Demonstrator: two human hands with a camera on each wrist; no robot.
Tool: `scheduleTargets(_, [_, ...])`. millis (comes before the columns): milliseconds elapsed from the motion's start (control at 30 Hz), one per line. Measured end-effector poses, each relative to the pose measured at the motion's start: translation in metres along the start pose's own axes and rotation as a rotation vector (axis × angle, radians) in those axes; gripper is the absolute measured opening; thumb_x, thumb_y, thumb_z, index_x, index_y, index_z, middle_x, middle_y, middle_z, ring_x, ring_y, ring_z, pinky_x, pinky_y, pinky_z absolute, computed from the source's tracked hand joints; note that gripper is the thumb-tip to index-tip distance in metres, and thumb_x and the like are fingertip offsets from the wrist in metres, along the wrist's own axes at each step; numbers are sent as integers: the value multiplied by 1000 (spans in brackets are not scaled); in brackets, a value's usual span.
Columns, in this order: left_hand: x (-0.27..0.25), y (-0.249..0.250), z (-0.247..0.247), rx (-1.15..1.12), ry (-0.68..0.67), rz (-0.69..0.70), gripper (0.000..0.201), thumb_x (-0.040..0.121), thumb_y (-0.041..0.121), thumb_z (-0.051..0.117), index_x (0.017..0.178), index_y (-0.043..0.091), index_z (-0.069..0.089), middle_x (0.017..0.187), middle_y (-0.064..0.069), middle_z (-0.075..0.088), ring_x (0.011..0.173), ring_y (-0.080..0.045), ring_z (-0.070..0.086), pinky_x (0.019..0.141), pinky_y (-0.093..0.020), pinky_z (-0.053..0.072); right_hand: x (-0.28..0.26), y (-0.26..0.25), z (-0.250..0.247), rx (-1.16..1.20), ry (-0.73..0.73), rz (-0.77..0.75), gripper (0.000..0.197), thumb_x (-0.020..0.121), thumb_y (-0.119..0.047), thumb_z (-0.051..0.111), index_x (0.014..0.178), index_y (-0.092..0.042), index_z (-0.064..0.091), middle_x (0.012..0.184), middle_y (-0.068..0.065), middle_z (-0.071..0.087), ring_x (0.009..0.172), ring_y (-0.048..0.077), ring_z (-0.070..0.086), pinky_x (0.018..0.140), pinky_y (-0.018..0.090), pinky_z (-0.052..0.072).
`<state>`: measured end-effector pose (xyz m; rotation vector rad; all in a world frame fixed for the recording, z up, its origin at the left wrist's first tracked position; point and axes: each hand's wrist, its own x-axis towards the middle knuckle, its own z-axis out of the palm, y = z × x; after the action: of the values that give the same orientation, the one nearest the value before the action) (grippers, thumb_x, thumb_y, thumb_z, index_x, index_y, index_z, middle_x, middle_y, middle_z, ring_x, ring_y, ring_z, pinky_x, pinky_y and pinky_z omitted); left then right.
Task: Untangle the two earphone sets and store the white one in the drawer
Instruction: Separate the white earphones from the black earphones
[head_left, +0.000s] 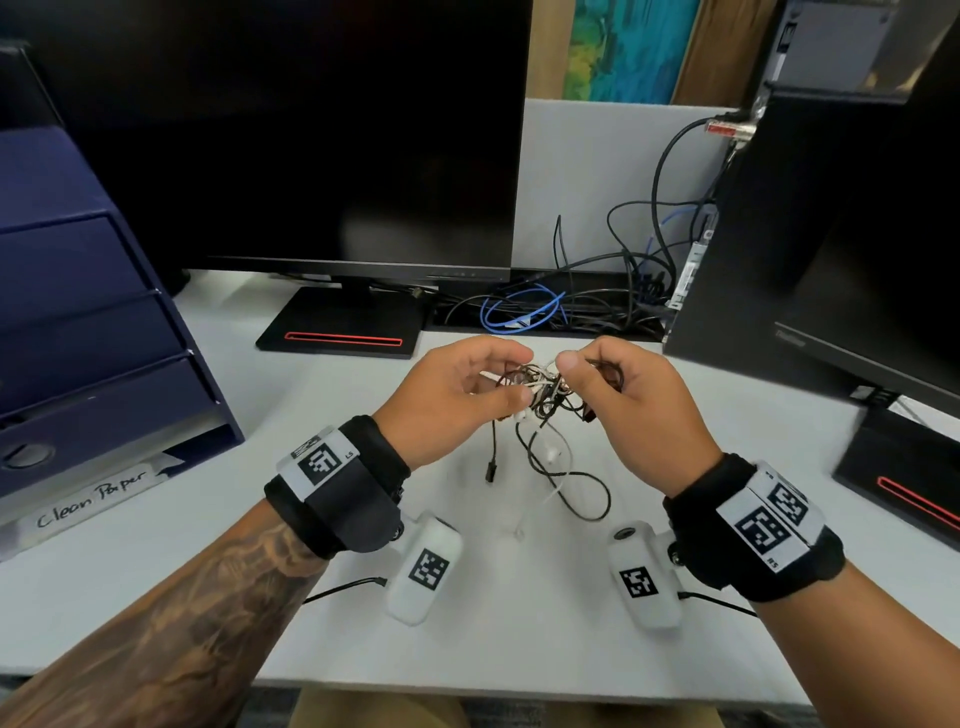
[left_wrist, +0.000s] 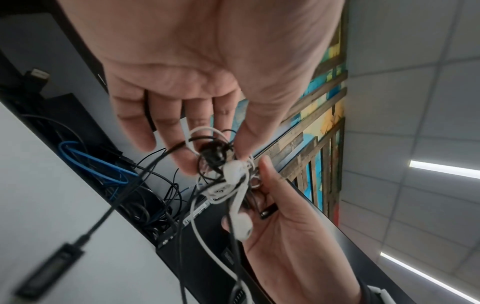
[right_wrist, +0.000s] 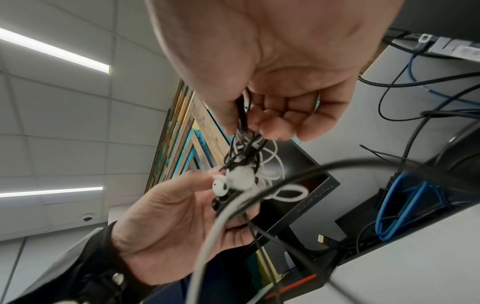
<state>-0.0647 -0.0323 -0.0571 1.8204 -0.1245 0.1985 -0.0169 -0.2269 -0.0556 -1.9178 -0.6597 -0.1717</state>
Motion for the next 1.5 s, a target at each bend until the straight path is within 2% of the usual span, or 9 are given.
scheduleTargets(200, [0,2,-2,23,26,26,20,92,-2,63,107,9,71,89,-12,70,74,-8,65,67,-19,52,0,3,-1,-13,8,-14,21,98,-29,64,78,-22,65,71,2,54,65,7,46,62,18,40])
scheduleTargets(300, [-1,3,-2,25,40,35,18,92,-3,62,106,5,71,82,-2,68,71,-3,63,64,-14,49,1,3,-2,-52,40,-38,7,92,-21,70,88,-26,68,96,-6,57,84,7,54,72,20,45])
scheduleTargets(367, [-1,4,0,37,52,49,18,92,-3,62,105,5,71,82,-1,67,70,-3,63,64,-13,49,0,2,-3,-87,43,-82,16,89,-14,72,95,-26,62,103,-9,56,94,9,55,75,21,46])
scheduleTargets(500, [-1,5,0,52,71,62,16,93,0,61,103,8,72,80,1,69,70,-8,64,65,-18,52,1,1,-6,-147,-53,-192,23,88,-3,69,94,-25,67,100,-9,59,93,13,58,77,20,45])
scheduleTargets(700, [-1,3,-1,62,99,70,17,94,1,60,102,11,71,75,6,70,69,-9,63,67,-27,57,0,2,-5,-181,-96,-192,10,91,-20,73,95,-29,75,95,-13,63,92,11,59,77,20,45])
scheduleTargets(867, [-5,3,1,100,-7,115,33,91,4,66,117,23,58,107,3,67,87,-11,65,81,-36,54,-2,-1,-6,-184,-62,-188,10,95,-19,67,88,-26,67,83,-12,68,83,9,62,74,19,45])
scheduleTargets(1000, [-7,6,2,355,-6,293,31,88,7,70,113,25,67,120,14,61,119,-2,52,98,-14,38,-5,-2,-2,-266,-40,-194,7,96,-24,66,90,-27,65,79,-14,67,80,7,63,74,32,52])
scheduleTargets(1300, [-7,6,0,454,0,376,12,88,15,69,91,26,68,98,11,61,102,-15,55,82,-23,44,-5,-3,0,-244,87,-149,8,95,-23,61,88,-25,59,72,-11,62,70,10,60,64,38,53])
scheduleTargets(1500, [-10,9,1,382,-39,307,12,88,23,71,95,27,63,95,14,64,97,-11,59,84,-30,48,-6,-1,3,-79,117,-90,12,97,-17,60,87,-22,56,64,-12,59,56,8,52,57,17,39])
